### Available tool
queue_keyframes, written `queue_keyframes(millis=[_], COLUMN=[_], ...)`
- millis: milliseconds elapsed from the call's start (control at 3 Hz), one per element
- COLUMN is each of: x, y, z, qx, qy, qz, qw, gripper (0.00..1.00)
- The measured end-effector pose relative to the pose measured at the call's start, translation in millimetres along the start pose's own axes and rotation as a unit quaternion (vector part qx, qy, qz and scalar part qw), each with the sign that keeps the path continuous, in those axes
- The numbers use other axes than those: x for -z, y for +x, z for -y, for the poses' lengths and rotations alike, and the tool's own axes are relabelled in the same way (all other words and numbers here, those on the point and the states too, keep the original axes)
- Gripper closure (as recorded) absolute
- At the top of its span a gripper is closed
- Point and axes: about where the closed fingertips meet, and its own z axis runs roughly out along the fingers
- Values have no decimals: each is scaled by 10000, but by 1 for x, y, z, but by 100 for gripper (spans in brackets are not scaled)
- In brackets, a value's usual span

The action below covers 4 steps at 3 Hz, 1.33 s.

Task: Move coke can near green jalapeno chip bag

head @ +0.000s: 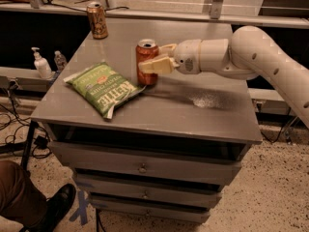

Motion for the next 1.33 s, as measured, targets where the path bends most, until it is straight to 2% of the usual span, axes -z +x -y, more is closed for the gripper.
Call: queue_keyframes(millis=[333, 1333], x=[-3, -2], y=[10, 13], z=[-7, -16], qx=[61, 19], qy=[-68, -101], qz=[-9, 75], qw=[10000, 9999], gripper=[82, 13])
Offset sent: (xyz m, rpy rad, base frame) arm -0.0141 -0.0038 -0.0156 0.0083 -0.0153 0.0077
